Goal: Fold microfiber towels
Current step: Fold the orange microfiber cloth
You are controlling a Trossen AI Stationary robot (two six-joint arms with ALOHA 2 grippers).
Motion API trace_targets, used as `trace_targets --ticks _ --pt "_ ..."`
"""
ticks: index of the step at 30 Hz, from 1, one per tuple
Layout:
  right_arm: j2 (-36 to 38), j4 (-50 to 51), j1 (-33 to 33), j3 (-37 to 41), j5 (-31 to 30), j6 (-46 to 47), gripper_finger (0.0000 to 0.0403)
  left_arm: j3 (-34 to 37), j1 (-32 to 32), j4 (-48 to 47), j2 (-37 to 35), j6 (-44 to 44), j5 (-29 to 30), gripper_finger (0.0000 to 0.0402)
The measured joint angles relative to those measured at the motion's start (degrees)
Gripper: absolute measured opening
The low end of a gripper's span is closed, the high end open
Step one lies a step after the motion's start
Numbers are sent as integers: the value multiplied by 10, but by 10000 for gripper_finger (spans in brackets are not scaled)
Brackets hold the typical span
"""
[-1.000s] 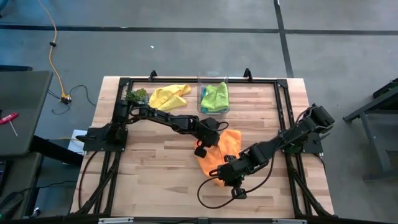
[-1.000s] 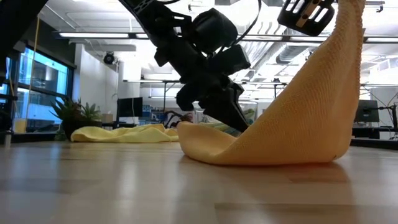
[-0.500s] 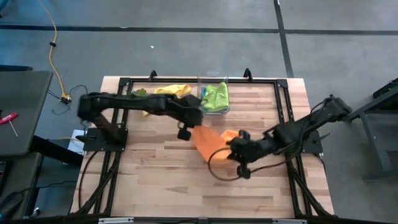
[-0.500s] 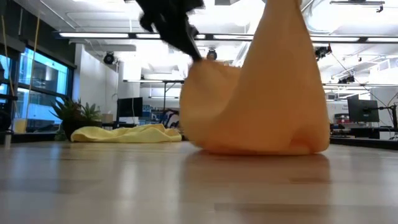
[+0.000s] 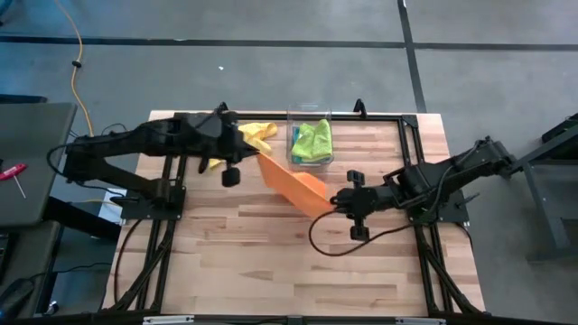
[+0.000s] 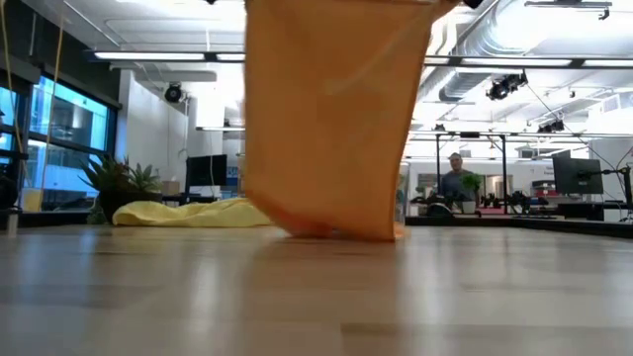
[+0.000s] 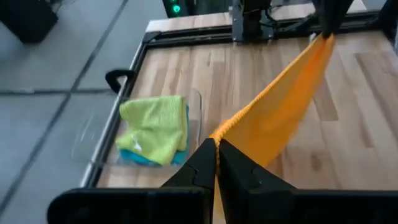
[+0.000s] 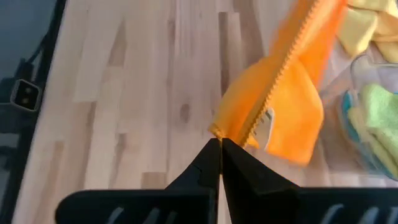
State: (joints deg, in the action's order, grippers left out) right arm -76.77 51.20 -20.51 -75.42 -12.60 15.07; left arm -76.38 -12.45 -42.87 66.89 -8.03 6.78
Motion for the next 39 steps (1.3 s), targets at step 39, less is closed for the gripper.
trace_targets --ticks 39 --pt "-147 -311 -2 226 172 117 4 343 309 400 266 484 -38 0"
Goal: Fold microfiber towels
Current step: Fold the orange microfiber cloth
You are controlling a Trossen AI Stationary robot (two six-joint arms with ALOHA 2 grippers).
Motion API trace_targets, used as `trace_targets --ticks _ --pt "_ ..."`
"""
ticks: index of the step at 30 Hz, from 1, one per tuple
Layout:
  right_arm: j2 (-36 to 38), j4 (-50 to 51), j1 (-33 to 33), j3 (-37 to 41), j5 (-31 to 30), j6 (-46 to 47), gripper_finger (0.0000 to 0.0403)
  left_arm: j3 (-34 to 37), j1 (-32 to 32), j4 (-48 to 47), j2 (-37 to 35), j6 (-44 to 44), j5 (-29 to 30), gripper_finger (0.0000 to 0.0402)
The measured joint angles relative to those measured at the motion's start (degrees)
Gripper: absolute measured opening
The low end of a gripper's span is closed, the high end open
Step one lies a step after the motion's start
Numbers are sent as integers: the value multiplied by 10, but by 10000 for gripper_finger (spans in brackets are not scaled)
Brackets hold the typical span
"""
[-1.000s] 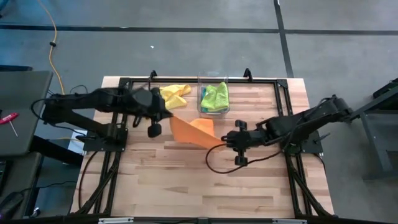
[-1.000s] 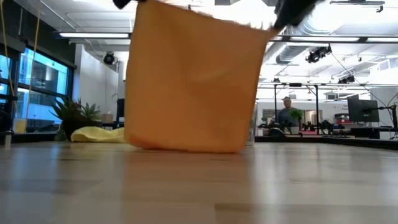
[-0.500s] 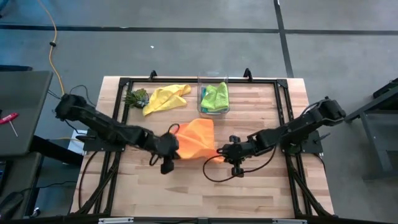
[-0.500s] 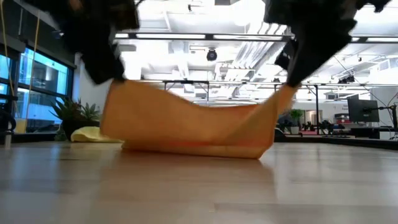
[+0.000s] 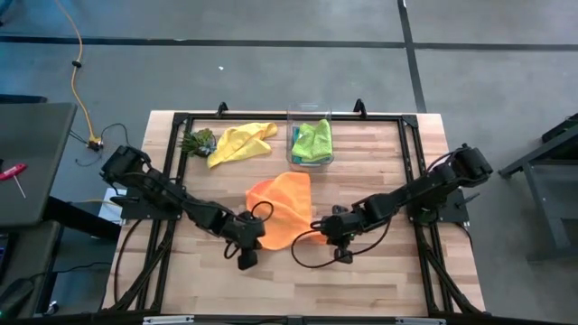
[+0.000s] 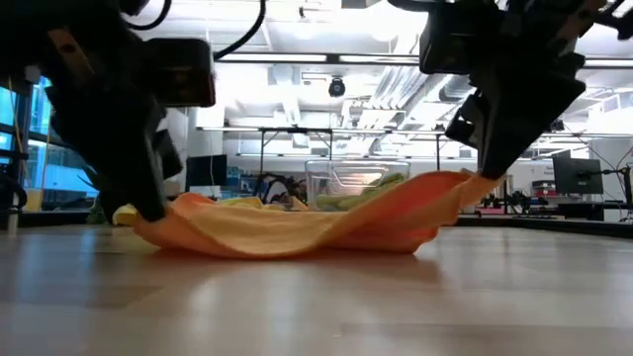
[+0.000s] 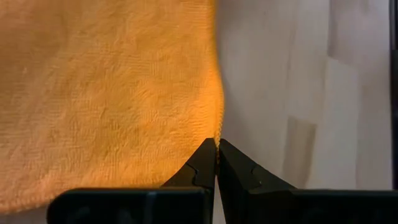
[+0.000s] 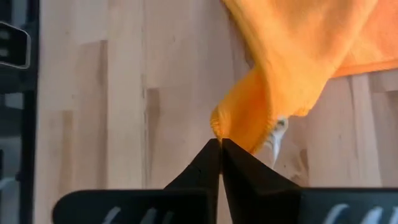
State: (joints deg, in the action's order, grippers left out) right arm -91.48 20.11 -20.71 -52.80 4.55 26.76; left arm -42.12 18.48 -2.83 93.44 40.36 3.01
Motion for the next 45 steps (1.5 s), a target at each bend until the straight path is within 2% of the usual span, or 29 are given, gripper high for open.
trace_targets --ticks 4,8,13,17,19,25,29,34,41,45 --pt "3 7 2 -2 11 44 42 1 4 -5 3 1 -2 0" --pt "21 67 8 -34 8 79 114 1 5 -18 3 0 -4 0" --pt "57 177 3 -56 -30 122 201 1 4 -33 3 -4 -9 0" --pt "92 176 -27 -9 -67 213 237 1 5 -35 3 -9 -14 0" --pt "105 136 -47 31 -82 262 242 1 5 -34 3 -11 -15 0" --pt "98 -161 -95 156 -124 426 243 1 5 -33 3 -11 -16 0" --pt "79 -215 -101 203 -151 542 243 1 4 -31 3 -11 -17 0" --pt "59 -218 -99 195 -183 532 243 1 2 -22 3 -11 -25 0" --pt "-9 -270 -97 159 -174 393 243 1 1 -12 3 -11 -25 0" --pt "-61 -293 -97 139 -172 381 243 1 2 -9 3 -10 -25 0"
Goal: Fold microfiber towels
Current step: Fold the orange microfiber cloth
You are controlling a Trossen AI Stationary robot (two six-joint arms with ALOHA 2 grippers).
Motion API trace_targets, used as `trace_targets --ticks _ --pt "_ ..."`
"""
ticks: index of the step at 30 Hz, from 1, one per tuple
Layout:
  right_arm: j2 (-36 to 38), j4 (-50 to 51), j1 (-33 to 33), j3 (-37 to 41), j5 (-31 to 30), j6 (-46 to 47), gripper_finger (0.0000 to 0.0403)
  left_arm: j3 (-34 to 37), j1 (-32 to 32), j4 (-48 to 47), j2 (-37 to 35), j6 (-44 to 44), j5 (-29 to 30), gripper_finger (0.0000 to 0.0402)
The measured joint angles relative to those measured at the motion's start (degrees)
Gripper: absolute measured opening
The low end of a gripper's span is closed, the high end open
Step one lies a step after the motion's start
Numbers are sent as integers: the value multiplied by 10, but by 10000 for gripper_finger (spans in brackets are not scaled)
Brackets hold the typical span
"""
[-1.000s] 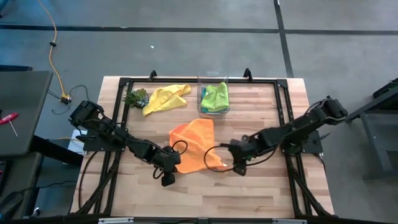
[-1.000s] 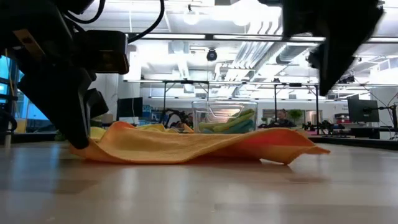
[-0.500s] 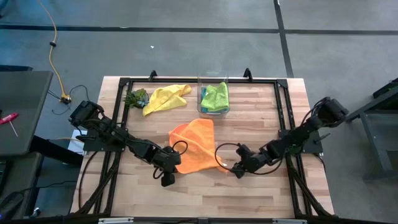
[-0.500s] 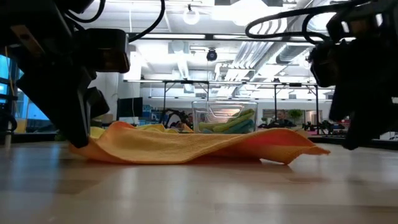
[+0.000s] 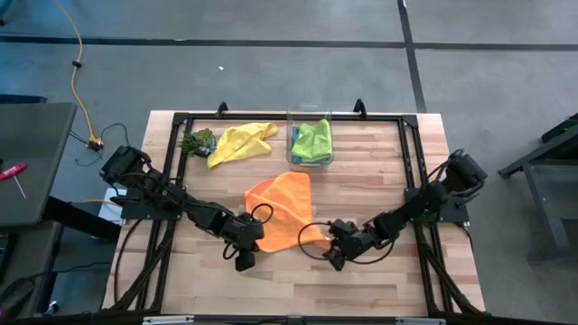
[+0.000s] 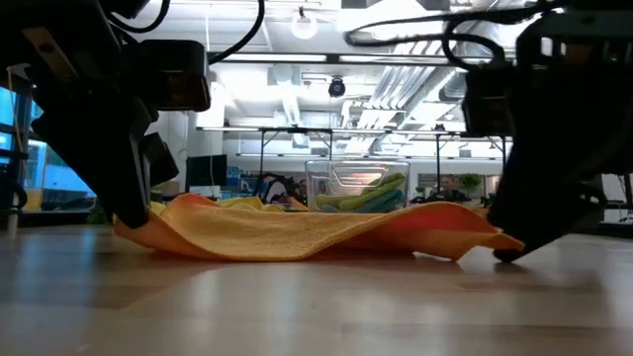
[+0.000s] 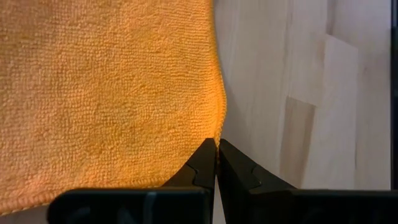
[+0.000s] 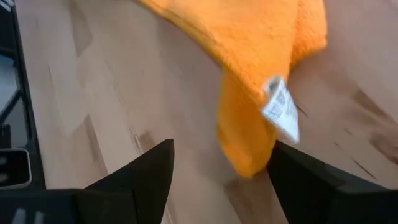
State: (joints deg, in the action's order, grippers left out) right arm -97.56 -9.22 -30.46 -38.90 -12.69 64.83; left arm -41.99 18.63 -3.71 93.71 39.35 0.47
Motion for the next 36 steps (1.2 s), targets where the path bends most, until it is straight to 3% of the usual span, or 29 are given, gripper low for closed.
trace_targets --ticks 5,12,28,36 --pt "-33 -8 0 -16 -6 -2 241 0 0 0 0 1 -1 0" --pt "-7 9 -1 -18 -11 -52 208 0 0 3 0 0 -1 0" --pt "24 36 23 -18 26 -83 16 0 0 5 0 -1 0 0" --pt "25 41 27 -18 60 -84 1 0 -3 2 -1 -5 -10 0"
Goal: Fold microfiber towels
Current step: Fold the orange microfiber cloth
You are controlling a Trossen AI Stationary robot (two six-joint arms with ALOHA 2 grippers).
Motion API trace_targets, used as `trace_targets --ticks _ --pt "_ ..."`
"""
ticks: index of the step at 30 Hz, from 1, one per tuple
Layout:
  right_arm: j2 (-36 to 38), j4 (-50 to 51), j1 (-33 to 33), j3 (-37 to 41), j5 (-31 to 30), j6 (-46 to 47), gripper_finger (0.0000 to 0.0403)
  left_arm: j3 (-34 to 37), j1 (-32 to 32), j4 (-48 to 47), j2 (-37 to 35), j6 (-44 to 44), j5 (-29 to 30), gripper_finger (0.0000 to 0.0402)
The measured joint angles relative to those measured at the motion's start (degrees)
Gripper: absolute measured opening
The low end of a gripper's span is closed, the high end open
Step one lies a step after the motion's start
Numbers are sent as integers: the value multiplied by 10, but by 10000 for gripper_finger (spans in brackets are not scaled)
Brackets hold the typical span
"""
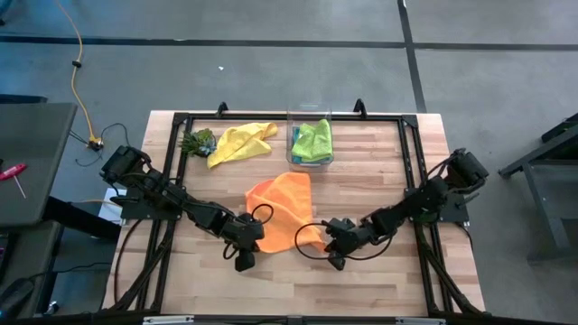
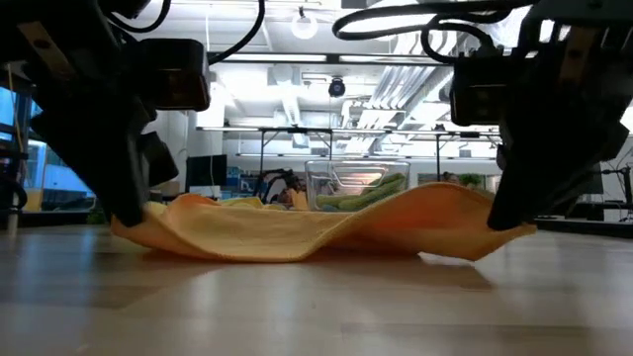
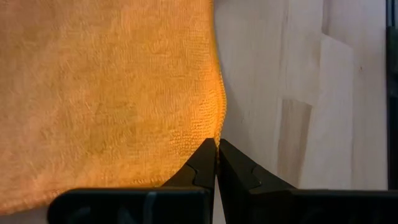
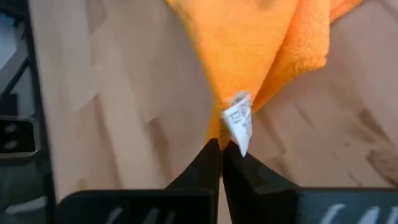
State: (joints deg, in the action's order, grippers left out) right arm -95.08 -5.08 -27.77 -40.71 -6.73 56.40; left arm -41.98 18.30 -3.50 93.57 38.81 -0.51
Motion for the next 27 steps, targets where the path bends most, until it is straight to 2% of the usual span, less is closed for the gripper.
trace_targets --ticks 5,8,12,16,21,25,27 --pt "54 34 12 0 38 -21 1 0 -27 -78 -63 -10 -97 0" --pt "120 94 21 -2 37 -50 0 -7 -44 -139 -136 -19 -117 0" --pt "221 160 41 -3 35 -90 0 -38 -68 -220 -243 -36 -106 0" --pt "289 267 64 -46 24 -143 0 -78 -90 -272 -322 -55 -74 0" --pt "300 400 101 -144 20 -229 0 -125 -115 -324 -370 -86 -31 0" --pt "284 472 137 -222 -4 -286 0 -157 -142 -354 -377 -114 -25 0" --pt "278 476 155 -254 -20 -312 0 -171 -155 -384 -377 -129 -12 0"
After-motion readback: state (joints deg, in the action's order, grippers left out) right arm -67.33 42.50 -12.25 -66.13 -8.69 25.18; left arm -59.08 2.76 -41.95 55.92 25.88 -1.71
